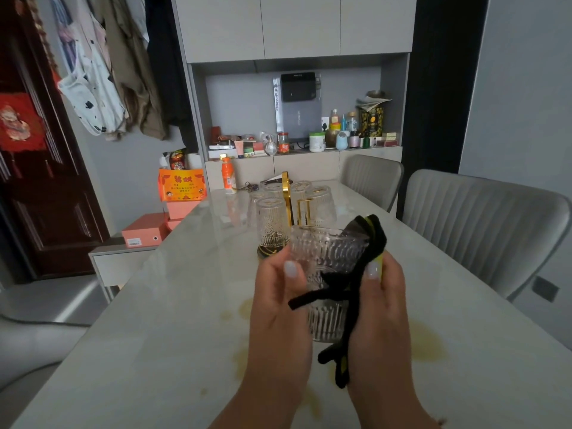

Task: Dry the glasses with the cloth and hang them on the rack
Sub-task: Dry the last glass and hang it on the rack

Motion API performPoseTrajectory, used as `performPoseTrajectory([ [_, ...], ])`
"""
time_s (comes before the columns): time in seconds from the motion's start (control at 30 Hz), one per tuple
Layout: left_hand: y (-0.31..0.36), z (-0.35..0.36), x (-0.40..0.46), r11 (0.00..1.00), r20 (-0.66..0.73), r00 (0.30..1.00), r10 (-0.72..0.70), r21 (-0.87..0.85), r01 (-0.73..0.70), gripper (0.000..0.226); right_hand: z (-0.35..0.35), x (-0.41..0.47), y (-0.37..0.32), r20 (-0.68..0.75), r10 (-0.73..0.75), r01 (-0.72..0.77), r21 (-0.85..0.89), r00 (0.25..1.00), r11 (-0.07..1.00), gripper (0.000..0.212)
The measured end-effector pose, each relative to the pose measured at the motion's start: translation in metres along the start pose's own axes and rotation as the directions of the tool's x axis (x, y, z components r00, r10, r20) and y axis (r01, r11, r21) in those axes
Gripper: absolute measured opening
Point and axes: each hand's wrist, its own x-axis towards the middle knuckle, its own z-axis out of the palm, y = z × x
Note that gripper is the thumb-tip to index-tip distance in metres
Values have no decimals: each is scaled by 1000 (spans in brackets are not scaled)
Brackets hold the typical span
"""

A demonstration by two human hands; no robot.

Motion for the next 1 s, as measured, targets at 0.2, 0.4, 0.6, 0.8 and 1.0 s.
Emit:
performPoseTrajectory([
  [0.2,-3,-5,4,998,124,991,-40,-32,44,102,-4,5,-3,153,142,-140,-26,978,990,36],
  [0.4,-7,-14,13,966,214,962,-172,-154,207,77,-10,9,3,239,275,-270,-54,931,961,32],
  [0.6,3,-38,34,945,237,946,-223,-185,269,83,-11,34,-8,72,304,-300,-69,950,952,28],
  [0.8,-6,-41,30,936,290,891,-348,49,350,75,-5,77,-62,174,25,39,-351,984,936,18],
  [1.0,-1,-41,35,955,339,893,-296,99,279,58,-3,76,-59,468,-38,337,-575,883,746,58],
])
